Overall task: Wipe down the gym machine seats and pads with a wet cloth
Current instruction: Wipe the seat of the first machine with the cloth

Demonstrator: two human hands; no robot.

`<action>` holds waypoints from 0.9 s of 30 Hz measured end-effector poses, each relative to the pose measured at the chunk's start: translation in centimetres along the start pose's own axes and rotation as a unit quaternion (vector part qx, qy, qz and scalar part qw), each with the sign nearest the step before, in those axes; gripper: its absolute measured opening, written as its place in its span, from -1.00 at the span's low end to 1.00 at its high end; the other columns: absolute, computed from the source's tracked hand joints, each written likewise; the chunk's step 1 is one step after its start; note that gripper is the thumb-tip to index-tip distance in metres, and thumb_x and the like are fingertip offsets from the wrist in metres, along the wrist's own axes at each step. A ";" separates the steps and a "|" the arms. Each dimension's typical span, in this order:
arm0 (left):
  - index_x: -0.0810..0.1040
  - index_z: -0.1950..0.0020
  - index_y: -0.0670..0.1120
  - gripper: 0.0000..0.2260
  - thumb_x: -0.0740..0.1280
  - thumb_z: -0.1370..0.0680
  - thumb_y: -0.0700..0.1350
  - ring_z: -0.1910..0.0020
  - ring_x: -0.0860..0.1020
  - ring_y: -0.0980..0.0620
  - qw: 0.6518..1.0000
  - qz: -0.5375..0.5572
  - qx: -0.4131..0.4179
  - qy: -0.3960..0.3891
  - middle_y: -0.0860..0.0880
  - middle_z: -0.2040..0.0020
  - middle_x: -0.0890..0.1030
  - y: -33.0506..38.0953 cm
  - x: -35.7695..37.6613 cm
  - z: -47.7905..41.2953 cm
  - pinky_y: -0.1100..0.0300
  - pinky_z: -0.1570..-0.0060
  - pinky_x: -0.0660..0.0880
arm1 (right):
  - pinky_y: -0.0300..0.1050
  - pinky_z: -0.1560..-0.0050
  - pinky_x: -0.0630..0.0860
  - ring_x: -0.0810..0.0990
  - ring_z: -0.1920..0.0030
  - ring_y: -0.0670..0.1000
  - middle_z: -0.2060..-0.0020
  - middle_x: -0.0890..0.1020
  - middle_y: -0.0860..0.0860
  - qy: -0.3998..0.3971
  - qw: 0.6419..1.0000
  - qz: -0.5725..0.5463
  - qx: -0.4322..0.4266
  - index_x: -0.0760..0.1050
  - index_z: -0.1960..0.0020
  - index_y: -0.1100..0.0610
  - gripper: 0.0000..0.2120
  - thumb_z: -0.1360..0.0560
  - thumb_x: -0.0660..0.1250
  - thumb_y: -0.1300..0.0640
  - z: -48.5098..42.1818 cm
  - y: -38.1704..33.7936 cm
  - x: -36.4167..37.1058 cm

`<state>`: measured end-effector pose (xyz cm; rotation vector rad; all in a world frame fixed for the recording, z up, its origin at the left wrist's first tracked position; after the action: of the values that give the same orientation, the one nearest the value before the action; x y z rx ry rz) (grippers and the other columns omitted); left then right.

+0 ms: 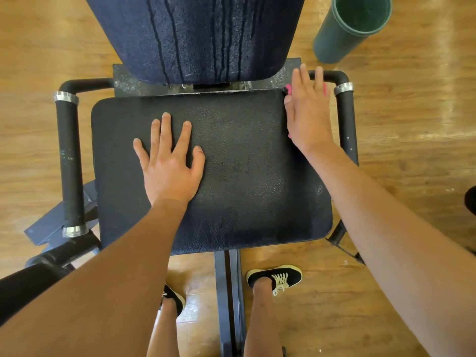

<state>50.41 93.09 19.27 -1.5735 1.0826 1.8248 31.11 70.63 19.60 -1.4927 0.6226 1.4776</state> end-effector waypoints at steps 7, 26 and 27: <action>0.35 -0.58 0.02 -0.52 0.08 -0.67 0.10 -0.63 0.08 -0.14 1.000 0.008 -0.001 -0.001 -0.11 -0.65 0.16 0.1 -0.2 -0.1 -0.33 -0.53 -0.05 | 0.26 -0.64 -0.03 -0.01 -0.65 0.28 -0.64 0.16 0.18 -0.012 1.000 -0.011 0.022 0.11 -0.64 0.23 -0.50 -0.74 0.04 0.14 14.0 -0.4 1.6; 0.43 -0.54 -0.01 -0.53 0.10 -0.66 0.10 -0.61 0.17 -0.16 1.000 -0.004 0.002 0.022 -0.13 -0.62 0.24 -0.1 0.1 0.4 -0.33 -0.53 0.02 | 0.25 -0.62 0.08 0.13 -0.64 0.21 -0.61 0.28 0.12 -0.019 0.997 0.043 -0.057 0.27 -0.60 0.16 -0.55 -0.75 0.01 0.07 14.4 -0.9 2.4; 0.43 -0.53 -0.01 -0.53 0.11 -0.66 0.10 -0.60 0.18 -0.16 1.000 -0.002 0.001 0.023 -0.12 -0.62 0.25 -0.1 0.1 0.3 -0.33 -0.53 0.02 | 0.26 -0.62 0.09 0.13 -0.64 0.22 -0.60 0.28 0.14 -0.016 0.998 0.047 -0.049 0.28 -0.59 0.17 -0.55 -0.74 0.05 0.09 13.3 -0.9 2.2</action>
<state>50.27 93.38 19.15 -1.6241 1.0999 1.7916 25.66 82.99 19.59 -1.5291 0.6165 1.6213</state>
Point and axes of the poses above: each hand's wrist, its own z-axis away from the middle knuckle, its own x-axis out of the palm, y = z × x, the point moved 8 cm from there along -z, towards the middle knuckle
